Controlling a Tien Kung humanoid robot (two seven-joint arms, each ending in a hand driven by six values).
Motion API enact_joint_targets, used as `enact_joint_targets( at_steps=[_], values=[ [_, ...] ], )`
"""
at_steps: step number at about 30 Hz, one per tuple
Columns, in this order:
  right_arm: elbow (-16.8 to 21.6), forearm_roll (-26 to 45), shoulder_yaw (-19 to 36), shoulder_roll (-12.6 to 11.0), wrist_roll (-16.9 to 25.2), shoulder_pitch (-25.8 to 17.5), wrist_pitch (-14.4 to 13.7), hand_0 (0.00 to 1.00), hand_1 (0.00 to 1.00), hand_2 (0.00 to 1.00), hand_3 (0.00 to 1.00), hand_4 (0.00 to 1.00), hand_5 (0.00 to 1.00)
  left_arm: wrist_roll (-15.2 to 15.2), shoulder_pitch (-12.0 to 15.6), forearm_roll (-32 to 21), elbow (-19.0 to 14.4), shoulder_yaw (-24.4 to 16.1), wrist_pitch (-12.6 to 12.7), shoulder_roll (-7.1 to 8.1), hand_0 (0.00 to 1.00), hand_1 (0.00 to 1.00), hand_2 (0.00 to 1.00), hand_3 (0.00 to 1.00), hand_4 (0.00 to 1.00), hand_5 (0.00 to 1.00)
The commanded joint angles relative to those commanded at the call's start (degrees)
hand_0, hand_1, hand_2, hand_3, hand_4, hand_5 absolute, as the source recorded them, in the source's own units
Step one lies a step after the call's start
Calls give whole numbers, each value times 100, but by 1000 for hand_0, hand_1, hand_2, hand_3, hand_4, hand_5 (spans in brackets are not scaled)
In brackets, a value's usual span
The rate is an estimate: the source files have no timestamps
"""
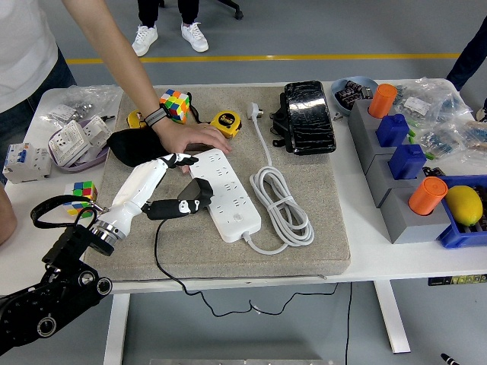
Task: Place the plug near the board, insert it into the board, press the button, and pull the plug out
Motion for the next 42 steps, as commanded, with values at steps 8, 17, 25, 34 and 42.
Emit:
enact_joint_targets(
  at_steps=[8,17,25,34,42],
  values=[
    [0,5,-18,-13,0,8,3,576,641,606,537,916,476,-85,118,23,58,-18,-107,40,761,765,722,722,998,577],
    [1,11,-49,-22,3,31,3,573,641,606,536,917,476,-2,156,103,70,6,-172,82,780,778,743,716,998,578],
    [5,10,-53,-32,8,28,1,574,641,606,537,919,473,134,121,143,128,64,-231,74,783,780,746,707,998,579],
    [13,-5,-39,-30,12,18,1,575,640,606,537,920,473,333,73,223,244,102,-313,36,787,787,751,705,998,588],
    [16,-13,-5,-26,17,12,1,575,641,605,537,921,473,498,-9,316,255,184,-387,23,796,792,758,708,998,587]
  ],
)
